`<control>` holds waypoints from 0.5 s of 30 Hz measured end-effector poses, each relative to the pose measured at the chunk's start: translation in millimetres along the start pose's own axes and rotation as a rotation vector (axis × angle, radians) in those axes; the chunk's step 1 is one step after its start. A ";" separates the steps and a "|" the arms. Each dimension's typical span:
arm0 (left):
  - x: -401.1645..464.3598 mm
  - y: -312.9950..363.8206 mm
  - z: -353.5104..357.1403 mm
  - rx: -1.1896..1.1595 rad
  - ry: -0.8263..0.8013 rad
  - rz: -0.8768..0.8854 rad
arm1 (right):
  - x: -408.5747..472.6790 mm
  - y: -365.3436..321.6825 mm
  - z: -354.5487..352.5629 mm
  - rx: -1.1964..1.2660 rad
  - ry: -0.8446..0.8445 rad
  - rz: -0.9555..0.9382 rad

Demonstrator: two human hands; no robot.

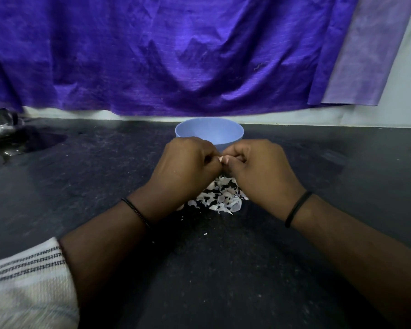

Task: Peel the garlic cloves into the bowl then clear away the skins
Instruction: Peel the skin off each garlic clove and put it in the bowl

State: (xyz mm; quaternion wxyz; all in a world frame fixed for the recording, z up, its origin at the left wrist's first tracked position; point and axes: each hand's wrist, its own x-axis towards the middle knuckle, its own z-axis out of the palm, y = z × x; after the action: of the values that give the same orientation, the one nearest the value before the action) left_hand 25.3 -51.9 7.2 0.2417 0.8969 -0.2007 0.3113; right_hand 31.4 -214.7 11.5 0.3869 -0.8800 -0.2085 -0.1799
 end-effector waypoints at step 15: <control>-1.5 -0.7 -4.9 -0.252 0.002 -0.205 | 3.9 11.1 -4.3 0.177 -0.080 -0.015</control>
State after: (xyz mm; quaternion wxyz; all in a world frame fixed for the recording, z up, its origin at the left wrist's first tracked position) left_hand 22.3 -48.3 9.4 0.3830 0.8749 -0.1452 0.2585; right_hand 39.6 -223.9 9.3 0.4532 -0.8473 -0.2453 -0.1283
